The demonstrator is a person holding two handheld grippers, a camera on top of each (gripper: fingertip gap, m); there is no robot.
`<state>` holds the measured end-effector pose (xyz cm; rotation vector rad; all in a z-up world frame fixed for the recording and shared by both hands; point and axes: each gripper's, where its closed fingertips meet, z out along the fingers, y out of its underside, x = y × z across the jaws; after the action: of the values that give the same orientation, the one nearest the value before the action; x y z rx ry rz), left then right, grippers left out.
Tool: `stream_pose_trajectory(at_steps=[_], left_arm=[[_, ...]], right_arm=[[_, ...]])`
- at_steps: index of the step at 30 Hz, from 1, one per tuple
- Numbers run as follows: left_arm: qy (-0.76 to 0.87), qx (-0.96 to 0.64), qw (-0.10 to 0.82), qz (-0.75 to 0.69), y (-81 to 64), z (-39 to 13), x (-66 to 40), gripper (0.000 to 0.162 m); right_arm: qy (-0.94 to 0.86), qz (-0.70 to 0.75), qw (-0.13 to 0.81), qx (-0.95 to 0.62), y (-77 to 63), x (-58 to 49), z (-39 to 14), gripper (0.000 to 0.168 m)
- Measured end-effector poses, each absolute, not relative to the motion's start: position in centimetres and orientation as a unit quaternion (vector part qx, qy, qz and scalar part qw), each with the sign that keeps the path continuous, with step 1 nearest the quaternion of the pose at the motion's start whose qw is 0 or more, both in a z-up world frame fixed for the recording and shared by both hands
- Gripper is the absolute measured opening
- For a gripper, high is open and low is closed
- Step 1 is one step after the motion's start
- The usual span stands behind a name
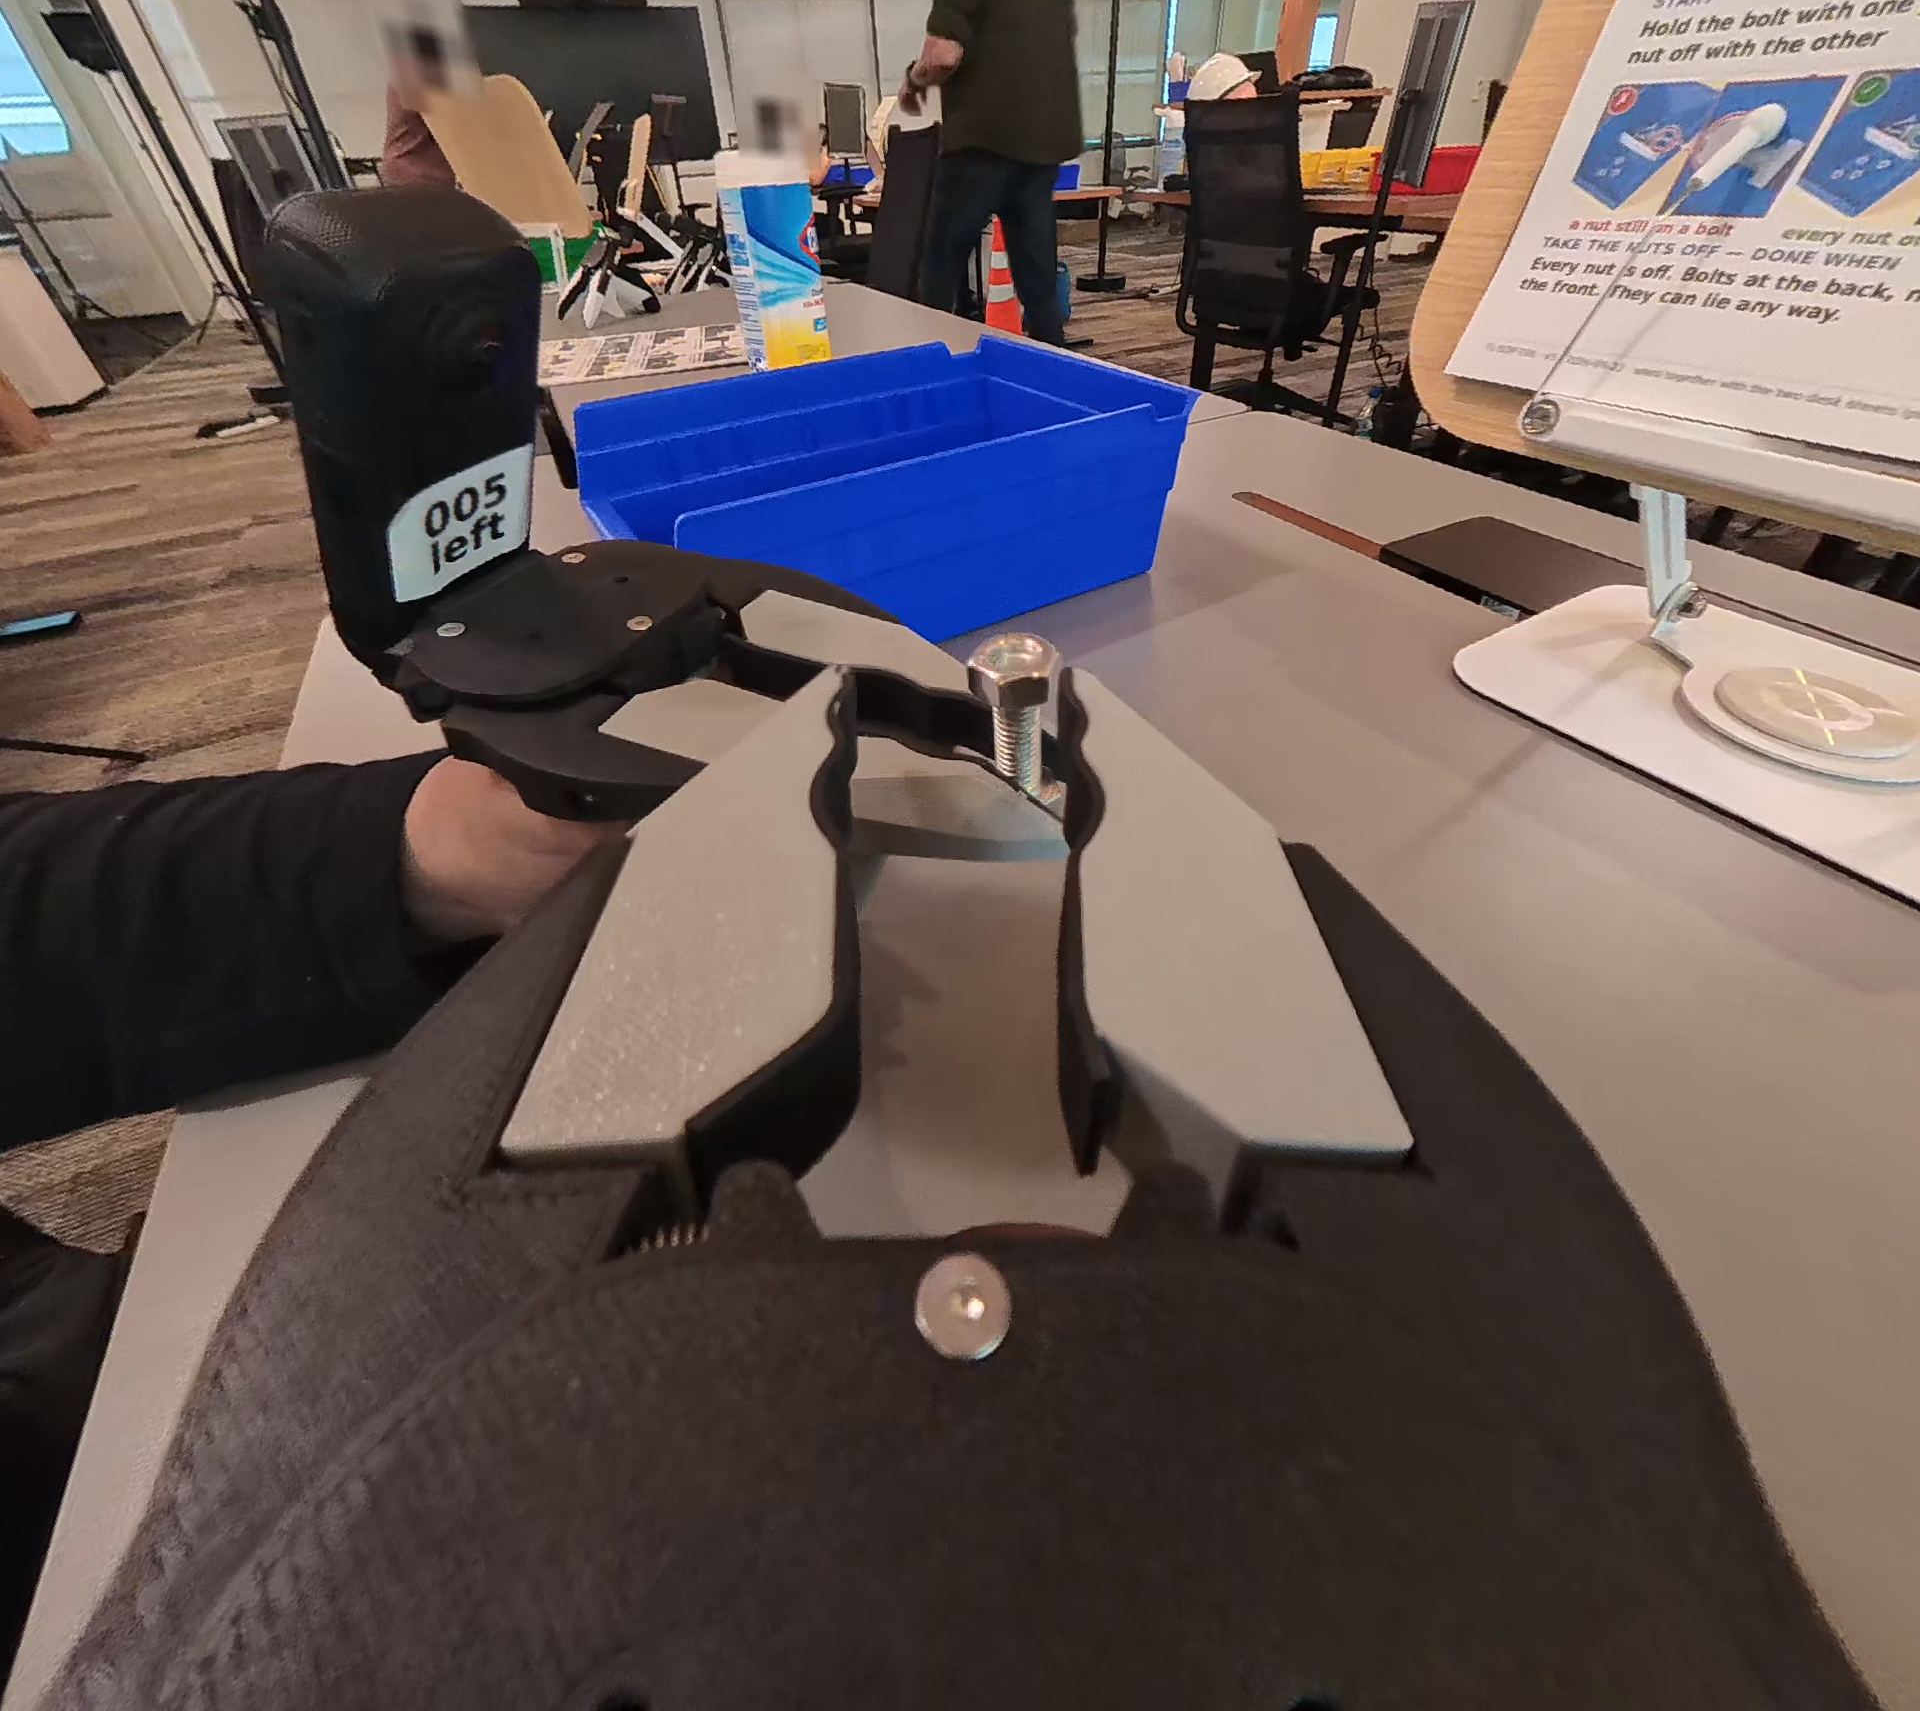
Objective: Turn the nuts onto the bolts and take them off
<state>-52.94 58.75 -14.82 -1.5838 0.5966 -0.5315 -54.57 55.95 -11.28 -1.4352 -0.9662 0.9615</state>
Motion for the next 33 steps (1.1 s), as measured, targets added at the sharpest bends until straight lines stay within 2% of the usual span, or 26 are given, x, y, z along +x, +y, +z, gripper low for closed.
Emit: stream_pose_trajectory(at_steps=[13, 20, 26, 33], left_arm=[[0.309, -0.68, 0.623, -0.232, 57.5, -15.1, -51.0, 0.016], [0.314, -0.677, 0.624, -0.232, 57.4, -15.1, -50.8, 0.016], [0.313, -0.677, 0.625, -0.231, 57.4, -15.1, -50.9, 0.015], [0.308, -0.691, 0.617, -0.218, 57.9, -15.6, -51.3, 0.016]], right_arm=[[-0.41, 0.397, 0.54, -0.619, 56.2, -55.0, -12.1, 0.022], [-0.409, 0.397, 0.542, -0.617, 56.1, -55.1, -12.0, 0.025], [-0.41, 0.391, 0.545, -0.618, 56.2, -54.9, -11.9, 0.017], [-0.408, 0.388, 0.543, -0.624, 56.5, -54.8, -12.1, 0.02]])
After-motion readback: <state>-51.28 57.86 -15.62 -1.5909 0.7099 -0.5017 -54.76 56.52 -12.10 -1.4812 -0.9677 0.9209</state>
